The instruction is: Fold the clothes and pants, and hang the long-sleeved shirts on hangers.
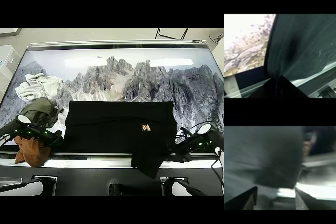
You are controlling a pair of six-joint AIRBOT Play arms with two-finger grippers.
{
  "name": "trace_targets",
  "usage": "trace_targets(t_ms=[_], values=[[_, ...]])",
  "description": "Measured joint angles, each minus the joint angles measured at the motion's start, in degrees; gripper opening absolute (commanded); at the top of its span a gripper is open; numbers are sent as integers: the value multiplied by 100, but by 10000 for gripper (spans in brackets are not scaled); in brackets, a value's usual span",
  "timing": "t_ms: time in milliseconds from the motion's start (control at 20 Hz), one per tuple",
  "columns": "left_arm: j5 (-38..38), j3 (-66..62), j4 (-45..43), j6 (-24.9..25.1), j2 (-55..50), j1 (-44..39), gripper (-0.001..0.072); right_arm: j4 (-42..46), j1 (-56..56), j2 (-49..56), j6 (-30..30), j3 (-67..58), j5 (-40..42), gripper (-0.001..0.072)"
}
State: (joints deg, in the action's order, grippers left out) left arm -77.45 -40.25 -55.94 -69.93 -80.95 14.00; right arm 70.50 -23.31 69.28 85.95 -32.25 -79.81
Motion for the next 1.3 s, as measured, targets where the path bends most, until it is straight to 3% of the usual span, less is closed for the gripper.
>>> trace_targets(t_ms=[100, 350, 550, 800, 1300], values=[[-24, 0, 2, 37, 50, -2, 18, -328, 0, -7, -92, 168, 269, 32], [-52, -66, 2, 125, 227, 33, 18, -647, 2, -22, -284, 48, 767, 35], [-210, -485, 4, 136, 466, 170, 18, -647, 0, -109, -289, -1161, 313, 35], [-114, -1425, 13, -251, 389, 55, 18, -737, 282, 254, -83, -2787, 131, 35], [343, -4503, 398, -1012, -1853, -378, 20, -975, 894, 2586, 330, -4922, 1025, 38]])
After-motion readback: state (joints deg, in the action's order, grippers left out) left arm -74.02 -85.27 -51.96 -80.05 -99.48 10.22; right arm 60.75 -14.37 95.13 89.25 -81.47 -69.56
